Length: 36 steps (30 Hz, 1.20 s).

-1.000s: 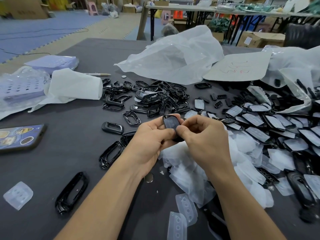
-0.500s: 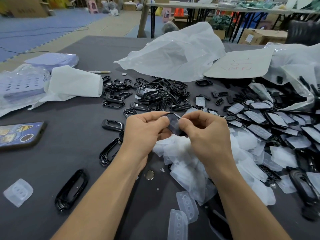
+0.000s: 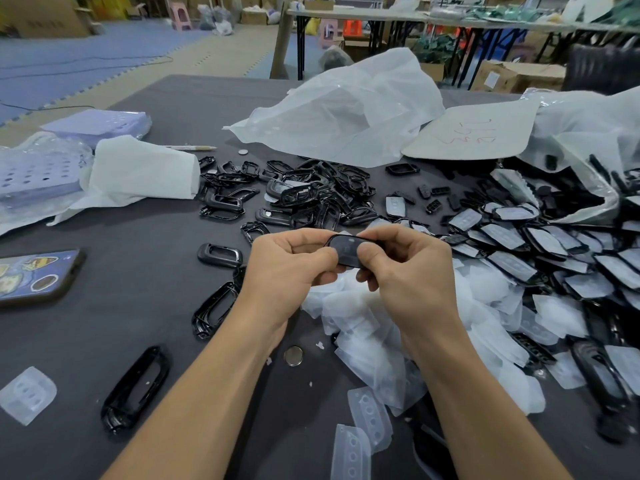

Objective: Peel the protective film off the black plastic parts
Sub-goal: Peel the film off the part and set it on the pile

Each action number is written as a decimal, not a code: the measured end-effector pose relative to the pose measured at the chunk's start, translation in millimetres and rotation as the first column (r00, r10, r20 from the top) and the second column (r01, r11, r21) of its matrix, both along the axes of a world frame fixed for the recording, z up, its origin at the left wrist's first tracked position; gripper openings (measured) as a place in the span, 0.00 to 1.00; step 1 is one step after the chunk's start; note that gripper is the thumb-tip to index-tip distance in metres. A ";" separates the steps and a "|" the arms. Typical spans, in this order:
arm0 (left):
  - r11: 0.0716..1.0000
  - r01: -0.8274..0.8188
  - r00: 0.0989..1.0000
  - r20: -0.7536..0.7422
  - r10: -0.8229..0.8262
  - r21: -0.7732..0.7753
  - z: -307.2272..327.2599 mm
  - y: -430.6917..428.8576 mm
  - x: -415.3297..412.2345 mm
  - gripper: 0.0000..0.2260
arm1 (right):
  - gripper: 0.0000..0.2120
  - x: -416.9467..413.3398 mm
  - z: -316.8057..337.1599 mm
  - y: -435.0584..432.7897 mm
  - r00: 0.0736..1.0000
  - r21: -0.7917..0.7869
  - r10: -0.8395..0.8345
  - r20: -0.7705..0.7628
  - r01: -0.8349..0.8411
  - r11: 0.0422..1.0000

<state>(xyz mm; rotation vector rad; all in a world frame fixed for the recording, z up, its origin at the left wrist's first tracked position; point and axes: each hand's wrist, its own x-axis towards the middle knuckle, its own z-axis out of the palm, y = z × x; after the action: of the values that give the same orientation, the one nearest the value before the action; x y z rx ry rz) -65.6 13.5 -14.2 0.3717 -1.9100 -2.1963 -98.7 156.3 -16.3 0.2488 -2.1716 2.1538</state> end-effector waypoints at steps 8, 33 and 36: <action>0.998 0.054 0.998 0.013 -0.055 0.023 -0.4 -2.8 1.9 0.15 | 0.11 -0.6 1.4 1.7 0.999 -0.015 -0.022 -0.033 0.021 1.000; 0.995 -0.054 0.997 -0.059 0.050 -0.082 3.7 5.6 3.9 0.18 | 0.15 2.0 2.5 -0.6 0.998 -0.021 0.015 -0.058 -0.016 1.000; 0.989 -0.073 0.994 -0.096 0.060 -0.130 4.5 7.5 2.7 0.21 | 0.15 2.0 3.0 -1.0 0.998 -0.019 0.016 -0.061 -0.017 1.000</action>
<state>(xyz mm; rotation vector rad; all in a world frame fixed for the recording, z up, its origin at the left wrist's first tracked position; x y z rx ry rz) -62.9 20.9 -9.8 0.3020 -1.9521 -1.9957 -96.7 155.3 -13.3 0.3273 -2.1223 2.1459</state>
